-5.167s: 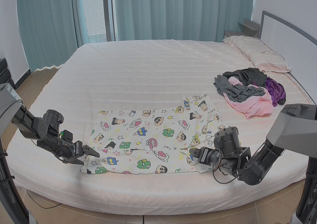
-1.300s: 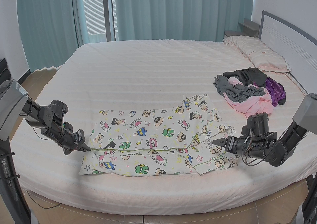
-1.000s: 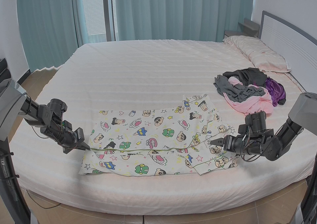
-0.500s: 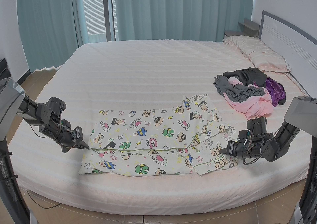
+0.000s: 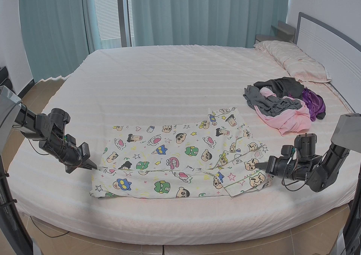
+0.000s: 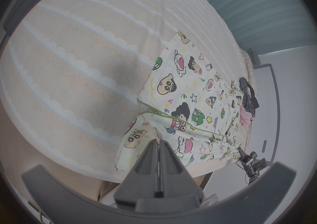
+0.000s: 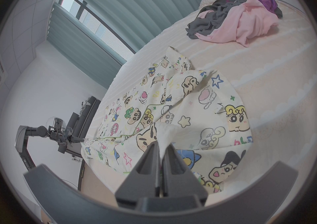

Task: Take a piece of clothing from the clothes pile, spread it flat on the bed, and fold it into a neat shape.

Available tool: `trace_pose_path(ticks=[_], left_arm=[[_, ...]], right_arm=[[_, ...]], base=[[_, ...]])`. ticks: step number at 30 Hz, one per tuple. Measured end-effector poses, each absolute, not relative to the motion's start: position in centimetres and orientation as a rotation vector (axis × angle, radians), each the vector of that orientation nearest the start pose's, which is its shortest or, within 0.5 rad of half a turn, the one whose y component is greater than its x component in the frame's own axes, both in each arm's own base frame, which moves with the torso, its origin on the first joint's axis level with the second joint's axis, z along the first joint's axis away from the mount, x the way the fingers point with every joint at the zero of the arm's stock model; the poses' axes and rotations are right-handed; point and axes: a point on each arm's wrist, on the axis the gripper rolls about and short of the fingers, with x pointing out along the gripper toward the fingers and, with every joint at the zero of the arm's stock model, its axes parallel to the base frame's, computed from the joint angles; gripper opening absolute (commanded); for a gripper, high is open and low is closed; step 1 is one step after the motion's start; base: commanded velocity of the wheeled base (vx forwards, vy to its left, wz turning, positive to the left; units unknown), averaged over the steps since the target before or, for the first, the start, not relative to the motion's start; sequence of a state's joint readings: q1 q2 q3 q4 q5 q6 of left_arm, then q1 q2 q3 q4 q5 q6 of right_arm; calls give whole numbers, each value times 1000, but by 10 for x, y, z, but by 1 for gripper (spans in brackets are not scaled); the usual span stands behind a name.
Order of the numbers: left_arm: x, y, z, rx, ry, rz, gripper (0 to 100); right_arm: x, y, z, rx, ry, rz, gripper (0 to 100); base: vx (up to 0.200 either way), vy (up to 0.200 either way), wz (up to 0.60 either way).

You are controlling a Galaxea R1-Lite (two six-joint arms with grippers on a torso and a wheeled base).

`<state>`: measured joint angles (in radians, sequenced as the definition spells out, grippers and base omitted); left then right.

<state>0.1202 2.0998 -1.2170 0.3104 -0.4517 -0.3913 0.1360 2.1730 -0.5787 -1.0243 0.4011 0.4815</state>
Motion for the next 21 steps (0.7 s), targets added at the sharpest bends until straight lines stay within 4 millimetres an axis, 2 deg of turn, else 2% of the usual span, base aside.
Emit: trace_pose_path(ticks=[10, 21], left_arm=[[367, 34, 77, -676, 1187, -70, 0], [390, 34, 63, -712, 1189, -50, 0]], right_arm=[[322, 51, 20, 556, 676, 364, 0], [333, 47, 18, 568, 654, 334, 0]], base=[[0, 0, 0], [0, 0, 0]])
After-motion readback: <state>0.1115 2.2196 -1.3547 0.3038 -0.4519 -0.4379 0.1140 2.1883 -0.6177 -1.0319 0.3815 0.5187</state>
